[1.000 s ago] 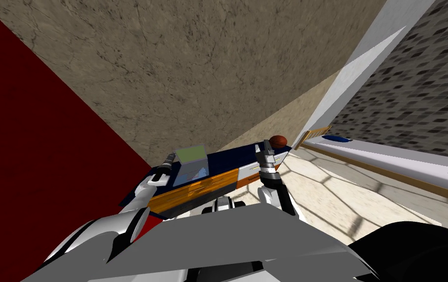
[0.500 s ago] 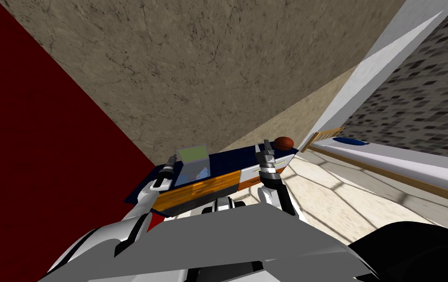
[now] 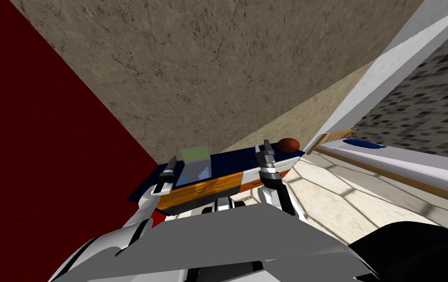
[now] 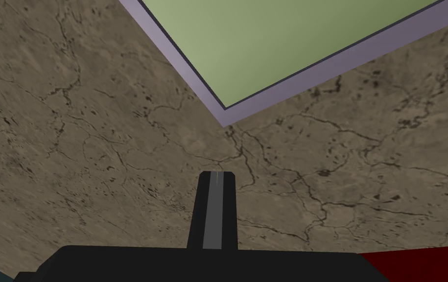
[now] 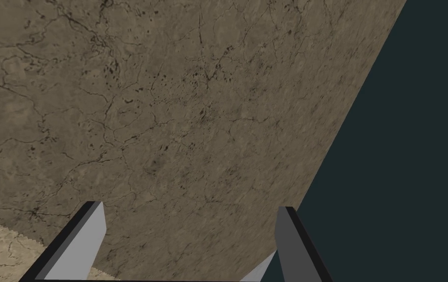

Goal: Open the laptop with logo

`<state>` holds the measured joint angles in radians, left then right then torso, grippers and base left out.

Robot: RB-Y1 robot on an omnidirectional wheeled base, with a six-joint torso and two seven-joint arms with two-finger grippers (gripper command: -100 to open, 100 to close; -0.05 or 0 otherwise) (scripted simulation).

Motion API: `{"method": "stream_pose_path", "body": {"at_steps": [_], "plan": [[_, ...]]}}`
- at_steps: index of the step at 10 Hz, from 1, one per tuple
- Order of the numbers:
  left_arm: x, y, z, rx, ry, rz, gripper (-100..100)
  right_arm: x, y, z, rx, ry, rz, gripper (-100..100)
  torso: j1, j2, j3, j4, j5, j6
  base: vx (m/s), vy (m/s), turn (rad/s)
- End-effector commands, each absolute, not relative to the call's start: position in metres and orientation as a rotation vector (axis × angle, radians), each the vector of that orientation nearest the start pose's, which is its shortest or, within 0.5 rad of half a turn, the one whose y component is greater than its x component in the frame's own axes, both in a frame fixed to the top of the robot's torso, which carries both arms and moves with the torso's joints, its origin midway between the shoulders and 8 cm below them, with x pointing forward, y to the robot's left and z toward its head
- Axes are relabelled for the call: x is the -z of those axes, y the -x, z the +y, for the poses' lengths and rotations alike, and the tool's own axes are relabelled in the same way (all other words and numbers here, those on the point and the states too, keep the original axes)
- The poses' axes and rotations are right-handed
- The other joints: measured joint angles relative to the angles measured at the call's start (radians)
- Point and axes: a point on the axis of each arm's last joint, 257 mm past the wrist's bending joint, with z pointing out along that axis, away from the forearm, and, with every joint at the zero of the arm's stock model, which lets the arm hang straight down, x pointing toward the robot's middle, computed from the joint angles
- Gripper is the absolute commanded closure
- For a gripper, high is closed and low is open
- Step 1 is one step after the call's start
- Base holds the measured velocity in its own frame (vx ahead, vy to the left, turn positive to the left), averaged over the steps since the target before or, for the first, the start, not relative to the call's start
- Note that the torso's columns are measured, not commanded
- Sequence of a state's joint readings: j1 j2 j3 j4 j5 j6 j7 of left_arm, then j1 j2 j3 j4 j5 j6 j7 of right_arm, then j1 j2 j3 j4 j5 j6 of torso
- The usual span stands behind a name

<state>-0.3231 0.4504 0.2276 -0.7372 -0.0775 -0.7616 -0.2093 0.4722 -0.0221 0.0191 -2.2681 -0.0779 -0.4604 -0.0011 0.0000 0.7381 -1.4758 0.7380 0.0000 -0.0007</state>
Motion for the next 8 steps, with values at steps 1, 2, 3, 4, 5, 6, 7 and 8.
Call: {"method": "stream_pose_path", "body": {"at_steps": [1,2,3,4,5,6,7,8], "plan": [[0.183,-0.558,0.455,0.719,0.589,1.109,100,-0.02,-0.355,-0.278,-1.377,-0.716,0.601,0,0.0,0.0,0.0,0.0,0.0,0.001,0.015,-0.003,-0.014],[0.188,-0.546,0.451,0.715,0.582,1.086,100,-0.021,-0.355,-0.278,-1.377,-0.716,0.601,0,0.0,0.0,0.0,0.0,0.0,0.001,0.033,0.002,0.095],[0.183,-0.545,0.448,0.725,0.565,1.071,100,-0.02,-0.355,-0.278,-1.377,-0.716,0.602,0,0.001,0.0,0.0,0.0,0.0,0.0,0.035,-0.005,0.069],[0.186,-0.547,0.451,0.72,0.576,1.084,100,-0.02,-0.355,-0.278,-1.377,-0.716,0.601,0,0.0,-0.001,0.0,0.0,0.0,0.001,0.013,-0.003,0.005],[0.18,-0.559,0.45,0.717,0.585,1.09,-100,-0.021,-0.355,-0.278,-1.377,-0.716,0.601,0,0.0,0.001,0.0,0.0,0.0,0.001,-0.015,0.025,-0.046],[0.179,-0.563,0.45,0.716,0.59,1.094,-100,-0.021,-0.355,-0.278,-1.377,-0.716,0.601,0,0.001,0.002,0.001,0.001,0.0,0.001,-0.03,0.044,-0.055],[0.178,-0.568,0.45,0.714,0.597,1.099,-100,-0.021,-0.355,-0.278,-1.377,-0.716,0.601,0,0.002,0.002,0.001,0.001,0.0,0.001,-0.035,0.036,-0.029],[0.175,-0.577,0.449,0.71,0.612,1.111,-100,-0.021,-0.355,-0.278,-1.377,-0.716,0.601,0,0.001,0.001,0.001,0.0,0.0,0.0,-0.046,0.041,-0.05]]}}
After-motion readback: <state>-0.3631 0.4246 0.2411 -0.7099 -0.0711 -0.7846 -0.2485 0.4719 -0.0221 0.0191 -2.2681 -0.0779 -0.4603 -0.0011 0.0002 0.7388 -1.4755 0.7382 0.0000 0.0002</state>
